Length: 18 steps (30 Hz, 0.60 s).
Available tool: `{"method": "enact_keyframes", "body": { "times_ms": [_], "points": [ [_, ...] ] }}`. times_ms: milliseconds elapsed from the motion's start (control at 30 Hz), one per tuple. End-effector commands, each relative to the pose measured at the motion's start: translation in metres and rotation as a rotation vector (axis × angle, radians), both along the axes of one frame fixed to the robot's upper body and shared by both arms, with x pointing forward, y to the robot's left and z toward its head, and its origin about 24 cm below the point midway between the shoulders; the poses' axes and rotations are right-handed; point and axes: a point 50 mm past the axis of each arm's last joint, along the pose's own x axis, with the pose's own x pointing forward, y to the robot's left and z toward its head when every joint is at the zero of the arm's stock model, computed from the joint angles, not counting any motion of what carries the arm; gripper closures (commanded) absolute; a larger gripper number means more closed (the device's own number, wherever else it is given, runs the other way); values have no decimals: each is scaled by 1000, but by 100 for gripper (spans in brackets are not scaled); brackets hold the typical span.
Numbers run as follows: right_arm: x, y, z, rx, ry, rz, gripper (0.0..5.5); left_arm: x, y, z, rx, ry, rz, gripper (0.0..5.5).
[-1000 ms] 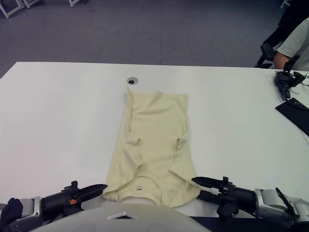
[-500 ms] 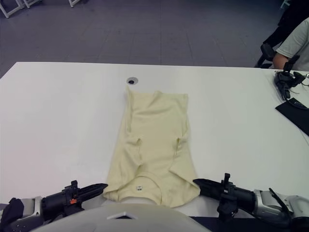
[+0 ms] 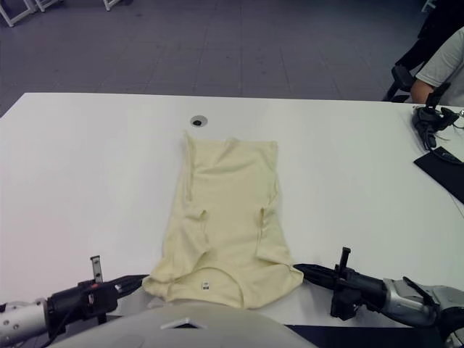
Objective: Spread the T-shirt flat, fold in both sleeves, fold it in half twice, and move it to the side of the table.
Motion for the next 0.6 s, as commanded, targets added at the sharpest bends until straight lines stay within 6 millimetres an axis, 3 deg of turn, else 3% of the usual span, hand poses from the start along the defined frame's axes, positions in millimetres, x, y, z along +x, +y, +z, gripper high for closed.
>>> {"method": "enact_keyframes", "body": {
  "times_ms": [33,133,233,367,600],
  "points": [
    [17,14,46,58,543,-252,549,20,-7,56,-159,314,-55,550],
    [31,25,78,186,847,-258,549,24,-1,75,-164,395,-104,550],
    [37,26,100,219,1020,-182,549,36,6,102,-204,395,-128,550],
    [42,24,117,289,1131,-136,549,42,6,135,-272,356,-174,550],
    [37,25,142,353,1247,-94,549,27,-4,164,-333,393,-265,550]
  ]
}}
